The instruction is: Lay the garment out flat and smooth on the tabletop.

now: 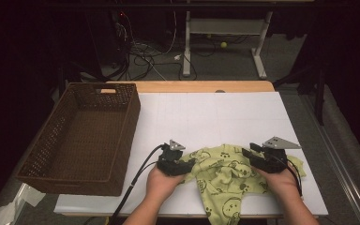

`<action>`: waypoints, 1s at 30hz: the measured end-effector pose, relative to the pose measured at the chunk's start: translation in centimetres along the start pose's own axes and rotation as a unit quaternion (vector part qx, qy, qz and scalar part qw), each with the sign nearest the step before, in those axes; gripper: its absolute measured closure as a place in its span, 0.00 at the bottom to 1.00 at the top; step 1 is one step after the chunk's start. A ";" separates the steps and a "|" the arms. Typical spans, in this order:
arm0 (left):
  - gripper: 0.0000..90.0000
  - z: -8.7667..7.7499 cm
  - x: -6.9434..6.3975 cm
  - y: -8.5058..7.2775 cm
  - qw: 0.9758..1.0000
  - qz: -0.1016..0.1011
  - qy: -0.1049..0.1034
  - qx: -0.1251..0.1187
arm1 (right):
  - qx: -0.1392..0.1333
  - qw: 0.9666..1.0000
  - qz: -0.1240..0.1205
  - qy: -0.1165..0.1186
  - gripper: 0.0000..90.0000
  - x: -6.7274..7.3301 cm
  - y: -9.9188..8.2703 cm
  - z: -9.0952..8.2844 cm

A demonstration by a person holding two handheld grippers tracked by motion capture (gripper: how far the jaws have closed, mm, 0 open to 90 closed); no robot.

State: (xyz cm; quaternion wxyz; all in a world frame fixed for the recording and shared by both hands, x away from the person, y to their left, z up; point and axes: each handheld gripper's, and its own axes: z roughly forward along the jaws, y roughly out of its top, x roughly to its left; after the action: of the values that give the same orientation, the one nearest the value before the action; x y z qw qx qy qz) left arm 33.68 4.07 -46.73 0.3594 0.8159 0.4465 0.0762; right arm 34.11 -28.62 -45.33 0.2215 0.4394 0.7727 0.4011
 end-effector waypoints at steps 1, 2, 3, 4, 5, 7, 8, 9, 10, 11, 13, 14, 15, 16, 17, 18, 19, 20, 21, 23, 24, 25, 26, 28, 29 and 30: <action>0.42 0.1 -0.2 -0.1 1.000 0.002 0.003 -0.001 | 0.011 1.000 -0.001 -0.002 0.61 -0.1 -0.1 0.4; 0.42 0.1 -0.3 -0.2 1.000 0.009 0.006 0.000 | 0.018 1.000 0.000 -0.004 0.60 -0.2 -0.2 0.6; 0.42 0.1 -0.4 -0.2 1.000 0.016 0.004 0.001 | 0.028 1.000 0.004 -0.005 0.60 -0.3 -0.4 0.8; 0.47 0.1 -0.5 -0.3 1.000 0.023 0.001 0.000 | 0.036 0.999 0.010 0.000 0.60 -0.4 -0.4 1.0; 0.50 0.2 -0.5 -0.4 1.000 0.024 0.003 -0.004 | 0.042 0.999 0.012 0.003 0.60 -0.4 -0.5 1.0; 0.59 0.3 -0.8 -0.6 0.999 0.030 0.012 -0.008 | 0.051 0.999 0.008 0.001 0.62 -0.2 -0.6 1.1; 0.62 0.3 -0.8 -0.7 0.999 0.029 0.017 -0.010 | 0.057 0.998 0.004 0.003 0.65 -0.2 -0.7 1.1; 0.67 0.3 -0.9 -0.7 0.999 0.027 0.020 -0.013 | 0.057 0.998 0.002 0.001 0.67 0.0 -0.7 1.2; 0.71 0.3 -0.8 -0.7 0.999 0.031 0.018 -0.013 | 0.059 0.998 0.000 0.001 0.71 0.0 -0.7 1.1; 0.75 0.3 -0.8 -0.8 0.999 0.034 0.016 -0.015 | 0.059 0.998 0.001 0.002 0.74 0.1 -0.8 1.2; 0.83 0.3 -0.7 -0.8 0.999 0.034 0.006 -0.012 | 0.059 0.998 -0.005 0.003 0.82 0.2 -0.8 1.1; 0.86 0.3 -0.6 -0.8 0.999 0.031 0.001 -0.013 | 0.060 0.998 -0.009 0.004 0.86 0.3 -0.8 1.1; 0.90 0.3 -0.5 -0.8 1.000 0.028 -0.003 -0.013 | 0.059 0.998 -0.015 0.005 0.90 0.4 -0.8 1.1; 0.93 0.3 -0.5 -0.8 1.000 0.027 -0.005 -0.013 | 0.057 0.998 -0.018 0.005 0.93 0.5 -0.9 1.0; 0.94 0.3 -0.5 -0.8 1.000 0.027 -0.006 -0.012 | 0.055 0.998 -0.018 0.002 0.94 0.6 -0.9 1.0; 0.94 0.3 -0.4 -0.8 1.000 0.025 -0.007 -0.013 | 0.050 0.999 -0.019 -0.001 0.95 0.6 -0.9 0.9; 0.94 0.3 -0.3 -0.8 1.000 0.023 -0.009 -0.014 | 0.041 0.999 -0.019 -0.003 0.95 0.6 -1.0 0.7; 0.95 0.2 -0.3 -0.8 1.000 0.024 -0.009 -0.015 | 0.034 0.999 -0.015 -0.002 0.96 0.6 -1.0 0.4; 0.95 0.2 -0.3 -0.8 1.000 0.024 -0.009 -0.018 | 0.027 1.000 -0.011 -0.003 0.96 0.5 -1.0 0.2; 0.95 -0.1 -0.3 -0.7 0.999 0.025 -0.010 -0.031 | 0.011 1.000 -0.007 -0.008 0.96 0.4 -1.1 -0.3; 0.95 -0.4 -0.3 -0.6 0.999 0.024 -0.013 -0.042 | 0.005 1.000 -0.009 -0.012 0.96 0.3 -1.1 -0.7; 0.95 -0.7 -0.2 -0.5 0.998 0.027 -0.020 -0.059 | -0.004 1.000 -0.007 -0.014 0.96 0.4 -1.2 -0.9; 0.95 -1.1 -0.3 -0.5 0.997 0.031 -0.024 -0.073 | -0.012 1.000 -0.006 -0.018 0.96 0.4 -1.2 -1.2; 0.95 -1.7 -0.2 -0.4 0.995 0.030 -0.033 -0.093 | -0.029 0.999 -0.004 -0.026 0.96 0.5 -1.3 -1.9; 0.95 -2.0 -0.3 -0.4 0.994 0.032 -0.034 -0.098 | -0.038 0.999 -0.001 -0.027 0.97 0.6 -1.5 -2.2; 0.95 -2.1 -0.4 -0.4 0.994 0.035 -0.034 -0.099 | -0.046 0.999 0.002 -0.029 0.97 0.7 -1.6 -2.6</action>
State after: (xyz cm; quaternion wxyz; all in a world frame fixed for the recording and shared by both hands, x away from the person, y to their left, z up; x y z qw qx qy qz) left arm 32.25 5.02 -45.42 0.4506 0.7934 0.3954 0.1050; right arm 31.21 -29.58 -45.11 0.2633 0.4420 0.7457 0.4234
